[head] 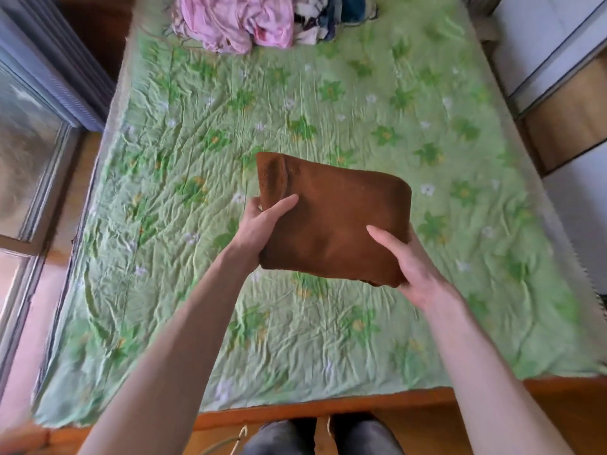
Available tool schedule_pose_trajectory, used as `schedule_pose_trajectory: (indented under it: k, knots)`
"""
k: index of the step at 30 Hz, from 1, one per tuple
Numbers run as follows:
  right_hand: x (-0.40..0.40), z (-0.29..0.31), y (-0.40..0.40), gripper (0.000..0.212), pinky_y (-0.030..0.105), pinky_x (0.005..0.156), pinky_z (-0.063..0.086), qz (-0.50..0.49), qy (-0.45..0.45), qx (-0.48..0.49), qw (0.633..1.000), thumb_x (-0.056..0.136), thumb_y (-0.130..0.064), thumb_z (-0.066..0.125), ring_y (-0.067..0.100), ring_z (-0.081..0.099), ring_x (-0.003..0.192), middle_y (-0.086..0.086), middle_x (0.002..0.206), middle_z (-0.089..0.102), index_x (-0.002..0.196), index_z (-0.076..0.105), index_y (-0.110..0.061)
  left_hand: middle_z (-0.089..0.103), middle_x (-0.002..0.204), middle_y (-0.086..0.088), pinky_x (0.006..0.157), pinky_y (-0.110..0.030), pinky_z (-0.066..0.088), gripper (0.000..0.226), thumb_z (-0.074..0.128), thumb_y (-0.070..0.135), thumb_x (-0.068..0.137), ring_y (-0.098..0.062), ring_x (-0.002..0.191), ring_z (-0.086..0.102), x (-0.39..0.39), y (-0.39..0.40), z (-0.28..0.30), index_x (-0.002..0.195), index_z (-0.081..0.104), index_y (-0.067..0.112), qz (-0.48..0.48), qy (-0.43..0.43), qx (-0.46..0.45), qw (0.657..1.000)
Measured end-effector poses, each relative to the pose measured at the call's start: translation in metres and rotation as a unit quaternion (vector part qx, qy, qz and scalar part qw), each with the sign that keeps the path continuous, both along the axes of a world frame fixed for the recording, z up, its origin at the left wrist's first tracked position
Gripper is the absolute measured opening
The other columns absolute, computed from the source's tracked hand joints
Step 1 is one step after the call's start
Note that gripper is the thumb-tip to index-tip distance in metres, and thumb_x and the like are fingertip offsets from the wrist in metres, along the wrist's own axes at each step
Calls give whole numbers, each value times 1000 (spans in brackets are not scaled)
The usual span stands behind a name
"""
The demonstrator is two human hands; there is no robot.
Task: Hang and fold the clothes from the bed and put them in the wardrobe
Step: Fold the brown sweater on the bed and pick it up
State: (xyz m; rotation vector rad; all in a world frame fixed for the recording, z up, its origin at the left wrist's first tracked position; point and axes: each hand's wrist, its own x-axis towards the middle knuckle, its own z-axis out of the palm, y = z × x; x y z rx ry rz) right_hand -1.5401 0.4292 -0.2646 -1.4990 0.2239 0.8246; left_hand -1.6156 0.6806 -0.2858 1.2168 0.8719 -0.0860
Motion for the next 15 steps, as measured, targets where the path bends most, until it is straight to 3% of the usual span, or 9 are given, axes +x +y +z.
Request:
schedule_pose_trajectory:
  k: [3, 5, 8, 11, 15]
  knots:
    - [-17, 27, -39, 52, 42, 77, 62, -52, -5, 16, 998, 85, -19, 80, 29, 75, 106, 9, 121, 76, 134, 62, -23, 80, 111, -8, 99, -46, 59, 50, 83, 43, 86, -27, 101, 78, -6, -35, 41, 121, 72, 10, -57, 20, -47, 997]
    - [-30, 43, -70, 48, 43, 82, 61, -79, -6, 34, 996, 86, -17, 79, 31, 75, 106, 11, 119, 76, 131, 65, -22, 80, 112, -9, 101, -46, 58, 50, 83, 43, 85, -28, 103, 78, -12, -63, 60, 121, 73, 10, -77, 26, -68, 994]
    - [-49, 64, -121, 45, 44, 82, 59, -114, -8, 49, 992, 85, -19, 79, 34, 75, 105, 12, 117, 77, 129, 69, -22, 78, 120, -8, 97, -47, 60, 59, 83, 45, 84, -29, 106, 77, -15, -111, 77, 135, 64, 21, -100, 0, -57, 993]
    - [-66, 82, -184, 44, 45, 84, 59, -143, -13, 52, 988, 87, -21, 78, 33, 75, 105, 10, 117, 77, 129, 69, -22, 72, 128, -5, 84, -38, 63, 56, 79, 42, 89, -26, 106, 76, -19, -173, 95, 138, 55, 33, -142, -24, -30, 989]
    - [-88, 101, -281, 45, 38, 77, 60, -182, -23, 43, 982, 86, -36, 79, 25, 77, 101, 1, 115, 78, 129, 69, -30, 72, 125, -5, 77, -37, 64, 54, 79, 36, 90, -25, 102, 77, -24, -271, 113, 138, 54, 32, -149, -57, -20, 987]
